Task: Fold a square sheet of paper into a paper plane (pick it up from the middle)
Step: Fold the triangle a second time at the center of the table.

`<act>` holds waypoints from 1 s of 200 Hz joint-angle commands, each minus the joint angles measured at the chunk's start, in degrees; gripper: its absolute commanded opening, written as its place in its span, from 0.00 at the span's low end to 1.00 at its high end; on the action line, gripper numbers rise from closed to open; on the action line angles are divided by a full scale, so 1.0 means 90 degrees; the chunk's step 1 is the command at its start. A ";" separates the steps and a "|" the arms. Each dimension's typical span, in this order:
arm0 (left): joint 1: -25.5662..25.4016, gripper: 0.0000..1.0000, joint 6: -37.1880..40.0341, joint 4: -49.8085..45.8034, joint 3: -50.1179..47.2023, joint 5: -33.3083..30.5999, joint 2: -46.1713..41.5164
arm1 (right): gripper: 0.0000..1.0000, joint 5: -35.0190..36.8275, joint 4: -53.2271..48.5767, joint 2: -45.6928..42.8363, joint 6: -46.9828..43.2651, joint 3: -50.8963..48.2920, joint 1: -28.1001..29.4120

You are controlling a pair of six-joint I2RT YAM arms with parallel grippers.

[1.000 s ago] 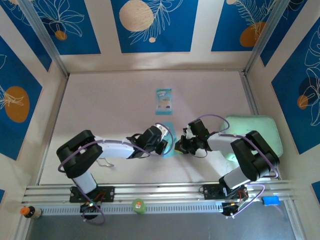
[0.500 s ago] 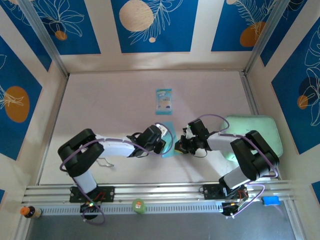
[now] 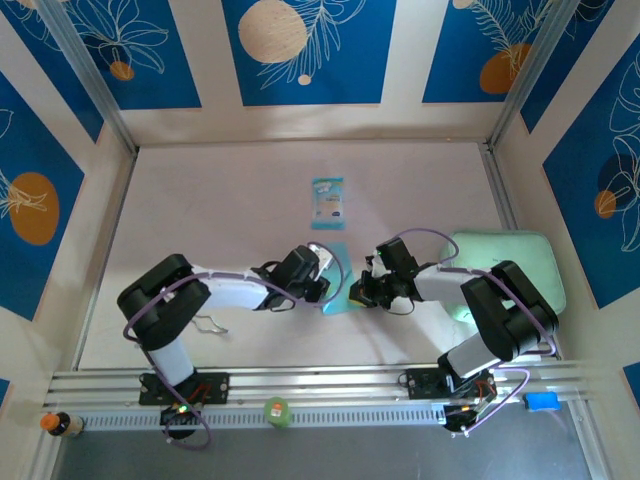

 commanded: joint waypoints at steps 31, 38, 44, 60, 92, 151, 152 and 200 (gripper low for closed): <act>0.0262 0.12 -0.0134 0.0304 0.0062 0.0743 0.0162 | 0.01 0.0042 -0.0420 0.0062 -0.0100 0.0051 0.0000; 0.0285 0.12 -0.0145 0.0312 0.0054 0.0737 0.0169 | 0.01 0.0046 -0.0431 0.0052 -0.0110 0.0044 0.0000; 0.0294 0.12 -0.0158 0.0330 0.0052 0.0755 0.0171 | 0.01 0.0046 -0.0423 0.0052 -0.0104 0.0050 0.0007; 0.0343 0.12 -0.0169 0.0353 0.0068 0.0829 0.0189 | 0.01 0.0046 -0.0425 0.0062 -0.0109 0.0048 0.0007; 0.0400 0.12 -0.0200 0.0299 0.0110 0.0952 0.0269 | 0.01 0.0045 -0.0429 0.0062 -0.0114 0.0043 0.0005; 0.0479 0.12 -0.0358 0.0304 0.0074 0.1136 0.0480 | 0.01 0.0046 -0.0469 0.0064 -0.0157 0.0075 -0.0002; 0.0481 0.12 -0.0361 0.0304 0.0072 0.1144 0.0482 | 0.01 0.0046 -0.0470 0.0063 -0.0153 0.0074 -0.0002; 0.0521 0.12 -0.0571 0.0073 0.0054 0.1547 0.0488 | 0.03 -0.0032 -0.0603 -0.0144 -0.0305 0.0188 -0.0114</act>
